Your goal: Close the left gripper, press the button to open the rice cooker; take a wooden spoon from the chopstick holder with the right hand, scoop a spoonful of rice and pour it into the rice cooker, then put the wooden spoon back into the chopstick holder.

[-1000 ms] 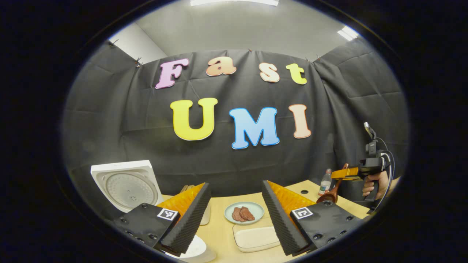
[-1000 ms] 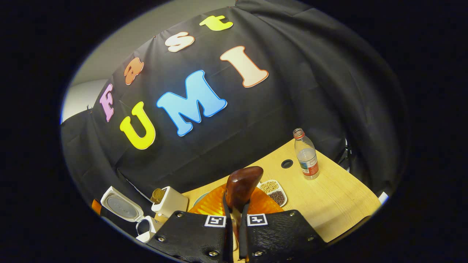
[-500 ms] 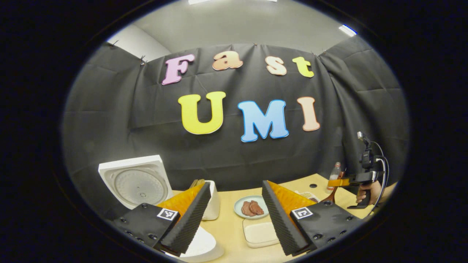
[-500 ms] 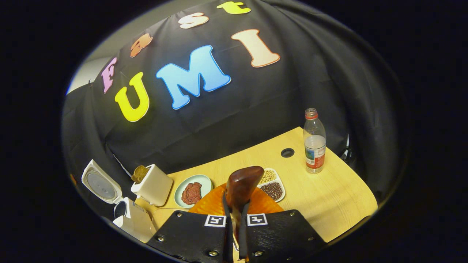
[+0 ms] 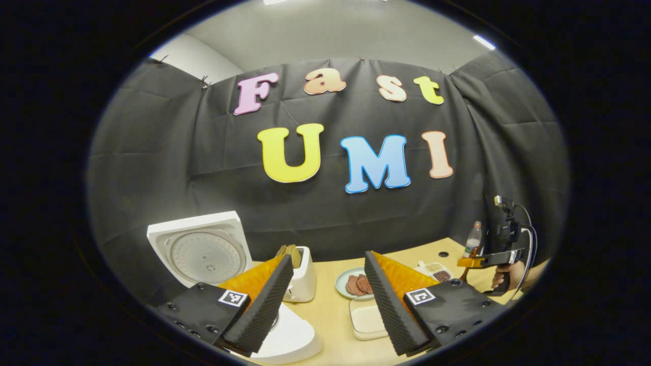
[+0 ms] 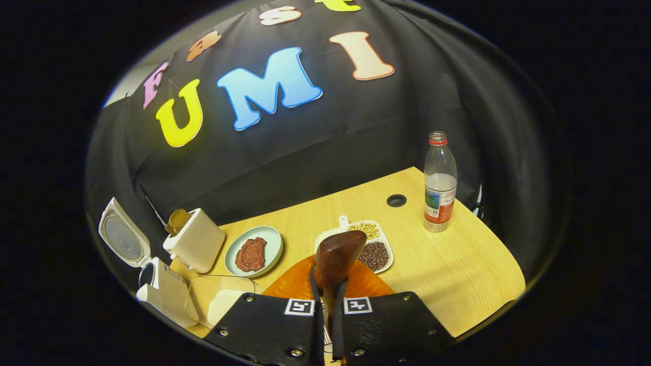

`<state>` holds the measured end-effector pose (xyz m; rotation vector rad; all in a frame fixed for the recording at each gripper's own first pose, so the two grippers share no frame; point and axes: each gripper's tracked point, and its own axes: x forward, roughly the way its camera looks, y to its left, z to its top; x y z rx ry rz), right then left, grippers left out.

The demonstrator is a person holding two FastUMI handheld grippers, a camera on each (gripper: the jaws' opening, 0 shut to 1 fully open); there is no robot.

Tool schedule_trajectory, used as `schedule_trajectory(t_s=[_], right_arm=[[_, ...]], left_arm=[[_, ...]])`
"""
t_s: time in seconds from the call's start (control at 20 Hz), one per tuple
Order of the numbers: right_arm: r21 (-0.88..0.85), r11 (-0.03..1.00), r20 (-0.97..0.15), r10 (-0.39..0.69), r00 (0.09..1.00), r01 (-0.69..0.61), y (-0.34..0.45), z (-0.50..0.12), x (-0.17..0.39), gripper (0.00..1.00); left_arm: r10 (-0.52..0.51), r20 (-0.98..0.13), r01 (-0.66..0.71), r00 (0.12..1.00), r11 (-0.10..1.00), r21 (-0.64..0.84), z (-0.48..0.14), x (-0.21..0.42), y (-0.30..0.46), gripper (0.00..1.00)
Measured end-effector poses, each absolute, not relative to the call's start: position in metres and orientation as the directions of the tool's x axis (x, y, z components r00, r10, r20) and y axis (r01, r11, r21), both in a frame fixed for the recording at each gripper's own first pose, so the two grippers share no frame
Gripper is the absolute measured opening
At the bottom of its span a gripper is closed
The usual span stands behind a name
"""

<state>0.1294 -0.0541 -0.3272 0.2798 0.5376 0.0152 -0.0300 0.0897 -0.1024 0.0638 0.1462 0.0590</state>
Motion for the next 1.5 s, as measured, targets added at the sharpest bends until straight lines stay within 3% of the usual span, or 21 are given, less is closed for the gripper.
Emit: schedule_trajectory(t_s=[0.25, 0.35, 0.5, 0.95, 1.2, 1.5], right_arm=[[0.223, 0.972, -0.53, 0.06, 0.846, 0.071, -0.054, -0.336, 0.111, 0.07], [0.218, 0.974, -0.512, 0.054, 0.857, 0.069, -0.058, -0.327, 0.107, 0.19], [0.161, 0.983, -0.472, -0.004, 0.882, 0.091, -0.074, -0.305, 0.096, 1.0], [0.161, 0.984, -0.282, -0.033, 0.959, 0.081, -0.087, -0.182, 0.063, 0.99], [0.196, 0.978, -0.215, -0.022, 0.976, 0.066, -0.075, -0.136, 0.056, 0.99], [0.183, 0.98, -0.231, -0.027, 0.973, 0.071, -0.067, -0.138, 0.053, 1.0]], left_arm=[[0.053, -0.138, -0.046, 0.989, 0.997, 0.055, -0.102, -0.029, 0.091, 0.96], [0.048, -0.13, -0.042, 0.99, 0.998, 0.048, -0.1, -0.027, 0.093, 0.97], [0.025, -0.116, -0.022, 0.993, 0.999, 0.029, -0.097, -0.025, 0.09, 0.96], [0.002, -0.042, -0.001, 0.999, 1.0, 0.028, -0.065, -0.015, 0.111, 0.96], [0.073, -0.019, -0.072, 0.997, 0.996, 0.045, -0.045, 0.001, 0.168, 0.98], [0.198, -0.007, -0.198, 0.98, 0.98, 0.021, -0.013, 0.03, 0.254, 0.96]])
